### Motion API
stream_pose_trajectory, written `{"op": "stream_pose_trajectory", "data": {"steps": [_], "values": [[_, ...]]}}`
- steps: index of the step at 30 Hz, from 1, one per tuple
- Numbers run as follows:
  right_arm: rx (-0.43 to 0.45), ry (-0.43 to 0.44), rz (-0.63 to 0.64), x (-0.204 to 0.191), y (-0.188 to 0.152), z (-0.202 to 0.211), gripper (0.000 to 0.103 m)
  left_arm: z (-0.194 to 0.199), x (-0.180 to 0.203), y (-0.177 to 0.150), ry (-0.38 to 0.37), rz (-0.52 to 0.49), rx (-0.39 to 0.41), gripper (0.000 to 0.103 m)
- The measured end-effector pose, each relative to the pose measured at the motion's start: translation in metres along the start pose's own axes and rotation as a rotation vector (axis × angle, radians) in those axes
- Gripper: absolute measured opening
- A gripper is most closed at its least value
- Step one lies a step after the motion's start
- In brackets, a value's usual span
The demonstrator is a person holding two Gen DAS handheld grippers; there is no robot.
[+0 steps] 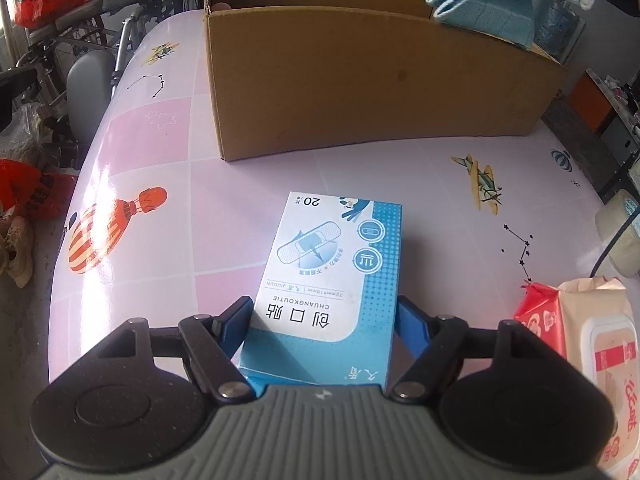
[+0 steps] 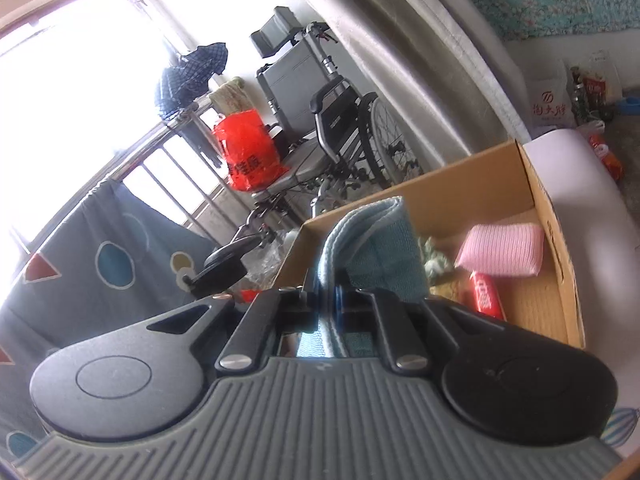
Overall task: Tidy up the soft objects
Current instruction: 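Lay the towel into the box and open the right tool while the left tool holds the bandage box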
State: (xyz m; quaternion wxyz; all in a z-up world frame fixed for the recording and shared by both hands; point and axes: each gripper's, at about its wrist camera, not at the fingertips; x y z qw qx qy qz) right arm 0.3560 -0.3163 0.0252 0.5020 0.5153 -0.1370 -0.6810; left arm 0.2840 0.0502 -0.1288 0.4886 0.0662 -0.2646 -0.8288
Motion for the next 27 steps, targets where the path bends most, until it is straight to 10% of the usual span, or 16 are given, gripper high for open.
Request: {"op": "stream_pose_trajectory", "data": {"steps": [13, 27], "values": [[0.030, -0.090, 0.114, 0.007, 0.047, -0.067, 0.006, 0.008, 0.001, -0.001, -0.023, 0.016, 0.028, 0.076], [-0.352, -0.589, 0.284, 0.074, -0.004, -0.126, 0.010, 0.018, 0.000, 0.005, 0.002, 0.032, 0.053, 0.075]]}}
Point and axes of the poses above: each gripper's, at about its wrist camera, not at the fingertips, and z roughly against the way its jaws point, x to its right, y to its top, and after that the axes turned 3 degrees about -y, right-handed
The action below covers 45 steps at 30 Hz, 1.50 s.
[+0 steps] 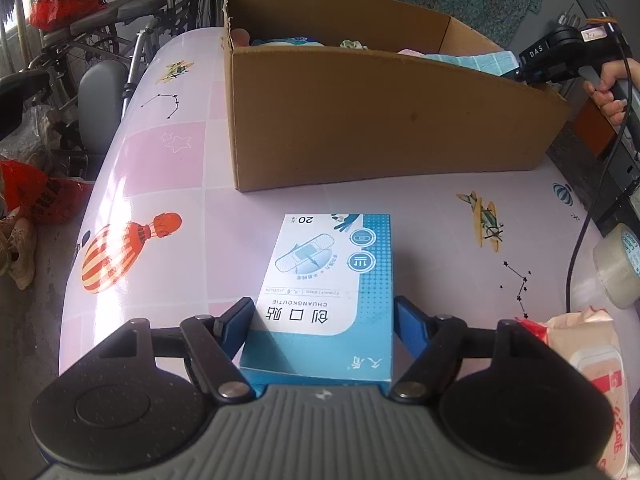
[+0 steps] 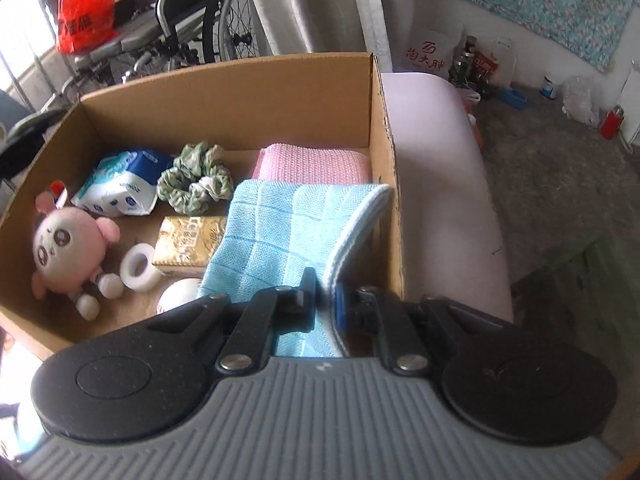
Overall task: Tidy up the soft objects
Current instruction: 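Lay the towel into the box and open the right tool while the left tool holds the bandage box, then carry the bandage box into the box with the left tool and release it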
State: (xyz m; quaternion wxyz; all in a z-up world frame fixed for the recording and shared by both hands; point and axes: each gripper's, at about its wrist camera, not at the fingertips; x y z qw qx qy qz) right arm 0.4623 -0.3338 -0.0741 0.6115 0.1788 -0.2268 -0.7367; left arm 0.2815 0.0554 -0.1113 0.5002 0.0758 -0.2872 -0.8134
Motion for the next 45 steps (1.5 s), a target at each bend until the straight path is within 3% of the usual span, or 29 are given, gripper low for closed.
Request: {"op": "stream_pose_trajectory", "data": {"steps": [7, 8, 9, 11, 12, 14, 16, 17, 18, 19, 20, 21, 23, 26, 30, 31, 32, 33, 35, 38, 40, 45], "values": [[0.021, -0.067, 0.139, -0.023, 0.004, 0.007, 0.038, 0.067, 0.025, 0.034, -0.011, -0.080, 0.114, 0.073], [0.033, -0.078, 0.151, -0.025, 0.003, 0.010, 0.042, 0.079, 0.030, 0.043, -0.011, -0.098, 0.146, 0.035], [0.042, -0.069, 0.153, -0.024, 0.002, 0.014, 0.044, 0.089, 0.036, 0.053, -0.009, -0.116, 0.177, 0.024], [0.049, -0.051, 0.136, -0.018, -0.001, 0.023, 0.045, 0.104, 0.044, 0.077, -0.025, -0.128, 0.225, 0.021], [0.054, -0.041, 0.127, -0.017, -0.002, 0.027, 0.045, 0.106, 0.046, 0.088, -0.022, -0.123, 0.231, 0.026], [0.059, -0.026, 0.110, -0.015, -0.004, 0.031, 0.045, 0.096, 0.049, 0.120, -0.016, -0.137, 0.225, 0.027], [0.064, -0.010, 0.078, -0.012, -0.008, 0.034, 0.045, 0.061, 0.050, 0.140, 0.021, -0.164, 0.134, 0.034], [0.066, 0.003, 0.063, -0.010, -0.010, 0.035, 0.045, 0.042, 0.048, 0.142, 0.068, -0.146, 0.097, 0.044], [0.071, 0.019, 0.049, -0.009, -0.012, 0.037, 0.045, 0.028, 0.045, 0.141, 0.080, -0.130, 0.063, 0.047], [0.075, 0.034, 0.037, -0.008, -0.015, 0.038, 0.045, 0.027, 0.043, 0.133, 0.076, -0.138, 0.123, 0.048], [0.077, 0.045, 0.032, -0.009, -0.018, 0.039, 0.045, 0.026, 0.042, 0.128, 0.050, -0.131, 0.115, 0.057], [0.079, 0.050, 0.037, -0.010, -0.020, 0.039, 0.045, 0.024, 0.041, 0.123, 0.027, -0.104, 0.094, 0.078], [0.088, 0.052, 0.047, -0.013, -0.024, 0.041, 0.045, 0.029, 0.038, 0.104, -0.008, -0.059, 0.102, 0.099], [0.097, 0.059, 0.047, -0.016, -0.026, 0.041, 0.046, 0.023, 0.030, 0.072, -0.021, 0.045, 0.069, 0.099], [0.081, 0.070, 0.037, -0.019, -0.029, 0.039, 0.046, -0.026, 0.017, 0.043, 0.033, 0.240, -0.132, 0.103], [0.084, 0.076, 0.036, -0.019, -0.031, 0.041, 0.047, -0.032, 0.018, 0.038, 0.030, 0.279, -0.124, 0.103], [0.086, 0.077, 0.037, -0.020, -0.032, 0.042, 0.047, -0.032, 0.023, 0.035, 0.026, 0.273, -0.044, 0.103], [0.087, 0.076, 0.038, -0.021, -0.034, 0.044, 0.048, -0.036, 0.026, 0.035, 0.008, 0.272, -0.027, 0.103], [0.088, 0.078, 0.032, -0.020, -0.036, 0.047, 0.049, -0.051, 0.044, 0.036, 0.096, 0.245, 0.021, 0.103], [0.086, 0.084, 0.029, -0.019, -0.041, 0.052, 0.049, -0.072, 0.075, 0.029, 0.217, 0.083, 0.028, 0.080], [0.088, 0.087, 0.028, -0.018, -0.045, 0.056, 0.049, -0.073, 0.082, 0.024, 0.233, 0.062, 0.063, 0.078], [0.100, 0.096, 0.010, -0.014, -0.051, 0.065, 0.049, -0.071, 0.069, 0.019, 0.192, 0.070, 0.000, 0.076]]}}
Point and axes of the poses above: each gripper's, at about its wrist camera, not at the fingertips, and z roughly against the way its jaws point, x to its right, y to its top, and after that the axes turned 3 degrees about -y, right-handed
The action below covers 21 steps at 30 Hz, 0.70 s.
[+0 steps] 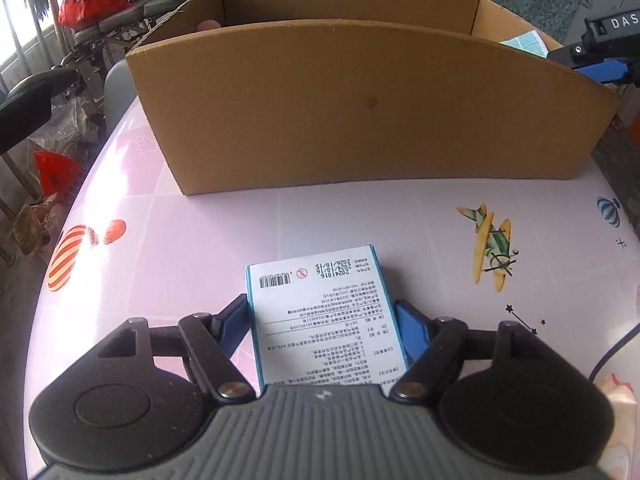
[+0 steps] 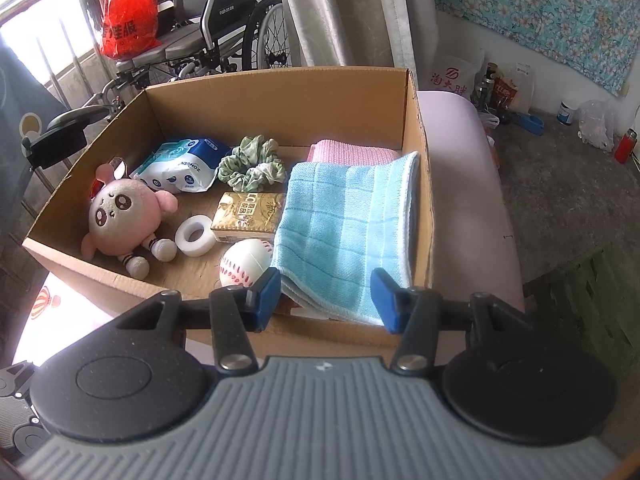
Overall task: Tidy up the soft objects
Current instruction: 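Carry the bandage box into the box with the left tool and release it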
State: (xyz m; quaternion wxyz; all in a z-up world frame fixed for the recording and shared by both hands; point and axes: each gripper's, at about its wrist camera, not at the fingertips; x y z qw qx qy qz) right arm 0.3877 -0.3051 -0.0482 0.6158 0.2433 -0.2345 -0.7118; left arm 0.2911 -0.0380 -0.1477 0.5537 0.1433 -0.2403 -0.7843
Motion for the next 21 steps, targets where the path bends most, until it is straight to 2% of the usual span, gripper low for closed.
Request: {"op": "stream_pose_trajectory", "data": {"steps": [1, 3, 5, 8, 11, 13, 15, 18, 21], "values": [[0.002, 0.005, -0.003, 0.000, -0.001, 0.002, 0.049, 0.000, -0.002, -0.001, -0.005, 0.000, -0.006, 0.076], [0.007, 0.010, 0.000, 0.000, -0.002, 0.005, 0.049, 0.006, -0.020, -0.004, -0.066, 0.067, 0.004, 0.076], [0.011, 0.013, 0.003, 0.001, -0.002, 0.007, 0.049, 0.013, -0.034, -0.007, -0.097, 0.125, 0.030, 0.077], [0.010, 0.024, -0.001, 0.003, -0.002, 0.006, 0.049, 0.038, -0.031, -0.002, -0.096, 0.088, 0.107, 0.077], [0.010, 0.016, -0.018, 0.005, -0.002, 0.003, 0.049, 0.079, -0.020, 0.013, -0.137, 0.040, 0.192, 0.077], [0.008, 0.000, -0.012, 0.005, -0.002, 0.000, 0.051, 0.107, -0.011, 0.041, -0.162, -0.003, 0.263, 0.077], [0.005, -0.021, -0.003, 0.004, 0.000, -0.004, 0.052, 0.118, -0.002, 0.069, -0.176, -0.030, 0.304, 0.077], [0.010, -0.029, -0.024, 0.009, 0.002, -0.010, 0.052, 0.114, 0.016, 0.135, -0.114, -0.095, 0.382, 0.077], [0.008, -0.032, -0.041, 0.009, 0.004, -0.013, 0.052, 0.077, 0.030, 0.196, -0.110, -0.107, 0.329, 0.078]]}}
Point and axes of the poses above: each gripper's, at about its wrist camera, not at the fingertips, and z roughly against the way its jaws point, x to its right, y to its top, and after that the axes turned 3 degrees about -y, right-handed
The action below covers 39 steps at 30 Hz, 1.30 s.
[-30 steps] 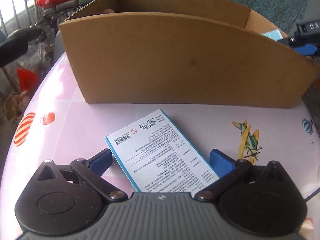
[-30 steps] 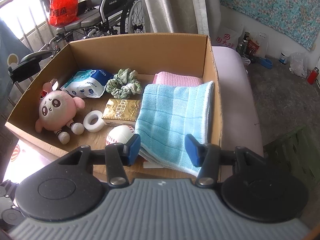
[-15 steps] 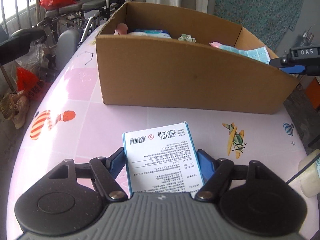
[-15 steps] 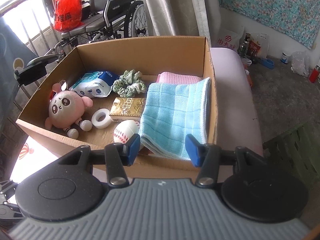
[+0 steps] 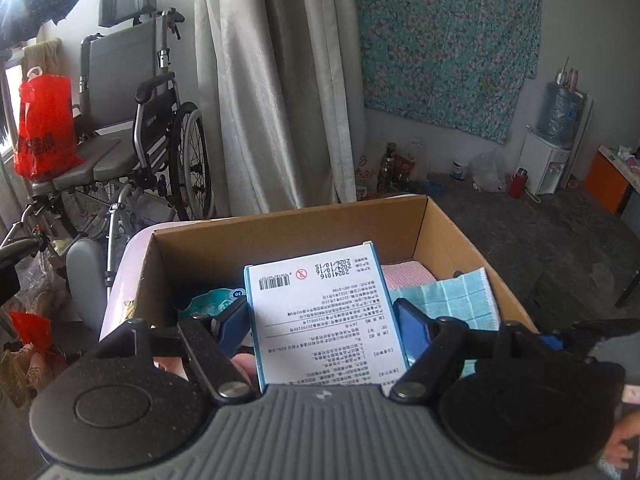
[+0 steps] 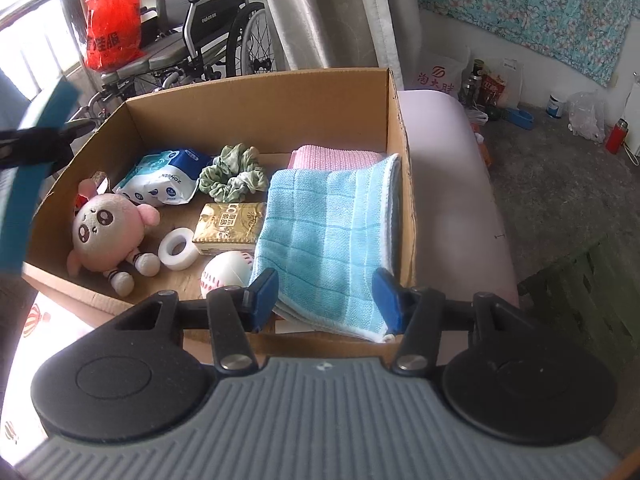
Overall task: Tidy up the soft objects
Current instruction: 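Carry the bandage box into the box with the left tool and release it, then move the left tool to the pink wet-wipes pack and grasp it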
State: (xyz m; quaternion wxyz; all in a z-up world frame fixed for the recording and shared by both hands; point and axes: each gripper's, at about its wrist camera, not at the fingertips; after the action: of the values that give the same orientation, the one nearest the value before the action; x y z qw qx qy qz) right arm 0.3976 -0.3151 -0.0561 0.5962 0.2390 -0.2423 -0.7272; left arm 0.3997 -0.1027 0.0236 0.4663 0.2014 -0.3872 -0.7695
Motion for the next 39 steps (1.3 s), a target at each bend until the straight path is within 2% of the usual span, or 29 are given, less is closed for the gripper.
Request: {"op": "stream_pose_trajectory", "data": {"steps": [3, 4, 7, 9, 13, 16, 17, 20, 23, 25, 26, 28, 29, 30, 31, 33, 35, 39], "values": [[-0.006, -0.009, 0.007, -0.002, 0.001, -0.001, 0.052, -0.061, 0.009, 0.020, 0.056, -0.052, -0.078, 0.078], [-0.006, -0.005, 0.002, -0.002, 0.001, 0.000, 0.052, -0.083, 0.010, 0.022, 0.063, -0.070, -0.128, 0.078], [0.010, 0.009, -0.016, 0.001, 0.002, 0.007, 0.052, -0.137, 0.008, 0.013, 0.079, -0.048, -0.267, 0.079], [0.024, 0.013, -0.017, 0.001, 0.003, 0.013, 0.053, -0.150, 0.003, -0.001, 0.122, -0.016, -0.307, 0.083], [0.061, -0.003, 0.005, 0.004, 0.000, 0.029, 0.055, -0.126, -0.002, -0.015, 0.146, -0.025, -0.256, 0.086], [0.100, -0.066, -0.011, 0.013, -0.002, 0.036, 0.057, -0.092, -0.003, -0.017, 0.190, -0.104, -0.196, 0.090], [0.106, -0.096, -0.028, 0.018, -0.001, 0.036, 0.058, -0.080, -0.005, -0.018, 0.219, -0.115, -0.176, 0.095], [0.058, -0.105, -0.075, 0.034, -0.003, 0.026, 0.060, -0.047, -0.026, -0.024, 0.266, -0.126, -0.123, 0.097], [-0.019, -0.093, -0.115, 0.045, -0.012, 0.008, 0.060, -0.024, -0.059, -0.036, 0.360, -0.065, -0.101, 0.097], [-0.013, -0.056, -0.166, 0.051, -0.020, 0.001, 0.058, -0.019, -0.081, -0.044, 0.393, -0.019, -0.131, 0.092], [-0.017, -0.039, -0.190, 0.054, -0.021, -0.001, 0.056, -0.019, -0.091, -0.049, 0.391, 0.014, -0.161, 0.082], [-0.032, 0.014, -0.229, 0.057, -0.022, -0.004, 0.041, -0.021, -0.108, -0.059, 0.372, 0.083, -0.225, 0.074], [-0.039, 0.025, -0.217, 0.054, -0.020, -0.004, 0.038, -0.020, -0.115, -0.065, 0.360, 0.117, -0.244, 0.065], [-0.038, 0.019, -0.184, 0.047, -0.017, -0.003, 0.032, -0.016, -0.123, -0.070, 0.324, 0.186, -0.227, 0.057], [-0.035, -0.009, -0.141, 0.039, -0.015, -0.002, 0.031, -0.013, -0.130, -0.074, 0.294, 0.252, -0.219, 0.053], [-0.024, -0.043, -0.088, 0.031, -0.013, 0.001, 0.030, -0.008, -0.139, -0.079, 0.232, 0.341, -0.220, 0.038], [-0.022, -0.035, -0.101, 0.034, -0.014, 0.003, 0.030, -0.004, -0.135, -0.083, 0.211, 0.340, -0.219, 0.032], [-0.019, -0.027, -0.106, 0.038, -0.021, 0.010, 0.030, 0.002, -0.115, -0.084, 0.228, 0.220, -0.249, 0.032]]}}
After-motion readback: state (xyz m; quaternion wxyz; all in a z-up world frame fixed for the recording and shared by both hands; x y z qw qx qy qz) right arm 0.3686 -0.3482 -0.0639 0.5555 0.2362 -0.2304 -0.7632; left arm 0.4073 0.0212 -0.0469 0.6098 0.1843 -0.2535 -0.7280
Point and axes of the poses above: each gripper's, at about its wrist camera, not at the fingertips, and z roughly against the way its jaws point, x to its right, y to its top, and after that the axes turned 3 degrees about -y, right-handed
